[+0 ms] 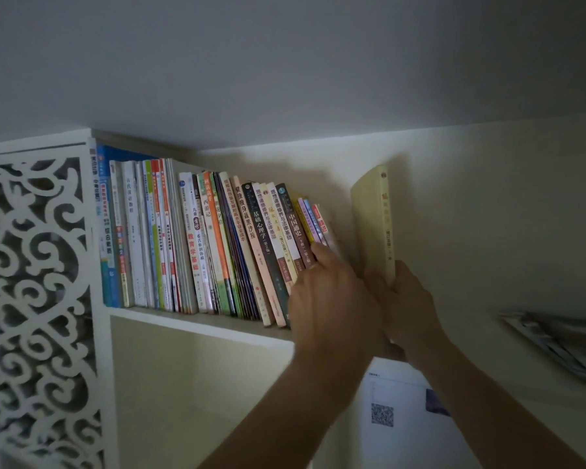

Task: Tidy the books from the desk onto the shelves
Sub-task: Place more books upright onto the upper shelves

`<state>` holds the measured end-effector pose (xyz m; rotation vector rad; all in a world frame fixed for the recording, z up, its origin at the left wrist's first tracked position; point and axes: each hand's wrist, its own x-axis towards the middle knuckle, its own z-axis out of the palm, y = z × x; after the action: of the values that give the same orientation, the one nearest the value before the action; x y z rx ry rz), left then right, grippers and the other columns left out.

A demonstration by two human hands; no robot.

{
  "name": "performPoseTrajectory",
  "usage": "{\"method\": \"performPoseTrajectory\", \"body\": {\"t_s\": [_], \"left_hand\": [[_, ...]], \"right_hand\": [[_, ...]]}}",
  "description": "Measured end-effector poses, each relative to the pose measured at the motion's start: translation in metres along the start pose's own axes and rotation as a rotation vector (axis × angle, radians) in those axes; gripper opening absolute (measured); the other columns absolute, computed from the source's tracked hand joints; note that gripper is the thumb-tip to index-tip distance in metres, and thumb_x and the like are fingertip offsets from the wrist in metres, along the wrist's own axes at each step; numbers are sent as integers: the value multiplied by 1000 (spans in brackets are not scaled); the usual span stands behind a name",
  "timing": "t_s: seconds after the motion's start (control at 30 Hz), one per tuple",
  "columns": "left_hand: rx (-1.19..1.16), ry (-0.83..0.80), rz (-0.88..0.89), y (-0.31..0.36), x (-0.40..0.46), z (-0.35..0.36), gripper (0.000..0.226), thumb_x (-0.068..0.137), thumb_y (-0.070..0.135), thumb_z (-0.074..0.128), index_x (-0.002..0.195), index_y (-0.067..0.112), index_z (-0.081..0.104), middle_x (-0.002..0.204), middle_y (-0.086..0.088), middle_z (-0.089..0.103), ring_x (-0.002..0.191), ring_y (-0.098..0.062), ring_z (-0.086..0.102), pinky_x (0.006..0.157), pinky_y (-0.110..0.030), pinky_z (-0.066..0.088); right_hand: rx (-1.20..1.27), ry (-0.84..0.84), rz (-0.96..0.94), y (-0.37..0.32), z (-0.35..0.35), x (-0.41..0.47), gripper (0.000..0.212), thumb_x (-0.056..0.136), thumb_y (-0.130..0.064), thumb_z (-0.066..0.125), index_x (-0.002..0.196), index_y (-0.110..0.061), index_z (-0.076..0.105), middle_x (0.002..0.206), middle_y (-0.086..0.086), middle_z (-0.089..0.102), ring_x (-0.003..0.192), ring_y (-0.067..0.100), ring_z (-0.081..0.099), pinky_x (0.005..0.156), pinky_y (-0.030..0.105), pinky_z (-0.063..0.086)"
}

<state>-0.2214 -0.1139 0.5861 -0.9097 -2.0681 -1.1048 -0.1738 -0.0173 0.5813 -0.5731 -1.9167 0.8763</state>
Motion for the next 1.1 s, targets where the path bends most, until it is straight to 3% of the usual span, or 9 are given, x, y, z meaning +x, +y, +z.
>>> {"method": "performPoseTrajectory", "body": {"t_s": [0.17, 0.27, 0.37, 0.43, 0.6, 0.7, 0.83, 1.0, 1.1], "left_hand": [[-149, -11, -321, 40, -2, 34, 71, 100, 26, 61, 154, 4, 20, 151, -15, 51, 136, -31, 54, 109, -47, 50], [-120, 29, -430, 61, 5, 40, 77, 98, 23, 62, 158, 2, 18, 161, -17, 35, 150, -31, 32, 125, -43, 26], [-14, 45, -383, 58, 18, 41, 67, 100, 30, 54, 154, -1, 28, 153, -21, 40, 142, -32, 41, 114, -37, 38], [59, 1, -295, 46, 30, 47, 49, 101, 37, 49, 138, 5, 46, 130, -14, 54, 118, -27, 60, 84, -34, 48], [157, 38, -72, 30, 36, 36, 30, 107, 33, 39, 127, 11, 40, 86, 2, 58, 73, -18, 68, 52, -26, 41], [19, 237, 88, 15, 14, -6, 28, 106, 41, 37, 118, 16, 35, 79, 2, 64, 58, -13, 67, 48, -31, 56], [-92, 461, 272, -8, 2, -81, 25, 104, 41, 41, 112, 19, 30, 85, 2, 66, 53, -8, 67, 39, -19, 53], [-123, 473, 288, -18, 8, -129, 27, 104, 32, 53, 112, 17, 32, 94, 12, 61, 61, 4, 60, 52, -10, 54], [-260, 438, 237, -14, 3, -122, 30, 102, 34, 54, 115, 14, 36, 87, 19, 63, 65, 2, 68, 52, -15, 57]], "right_hand": [[82, -76, 73, 9, -20, -6, 31, 101, -37, 49, 117, -11, 56, 108, 14, 66, 108, 40, 62, 98, 56, 50], [-3, -138, 102, 13, -35, -10, 27, 101, -19, 54, 125, -7, 54, 113, 18, 65, 109, 40, 61, 97, 49, 49], [-204, -180, -36, 15, -38, -11, 54, 96, -12, 58, 145, -8, 35, 99, 13, 67, 91, 34, 65, 84, 46, 53], [-151, -203, -66, 14, -40, -14, 63, 97, -19, 57, 151, -19, 23, 90, 0, 62, 84, 27, 63, 82, 44, 54], [-71, -327, -124, 12, -43, -15, 67, 104, -24, 47, 155, -30, 4, 126, 5, 60, 99, 25, 63, 89, 34, 49], [-92, -351, -188, 8, -36, -11, 66, 105, -25, 44, 156, -32, 3, 146, 5, 53, 125, 30, 57, 107, 41, 45], [-266, -467, -229, -11, -8, -2, 68, 106, -39, 39, 159, -35, -4, 144, 8, 54, 121, 29, 58, 105, 43, 44], [-530, -573, -200, -33, 16, 18, 80, 97, -71, 23, 157, -36, -17, 142, 2, 56, 118, 26, 60, 104, 44, 44], [-443, -601, -213, -21, 8, 21, 71, 91, -70, 37, 151, -46, 9, 131, 4, 57, 114, 28, 58, 99, 49, 48]]}}
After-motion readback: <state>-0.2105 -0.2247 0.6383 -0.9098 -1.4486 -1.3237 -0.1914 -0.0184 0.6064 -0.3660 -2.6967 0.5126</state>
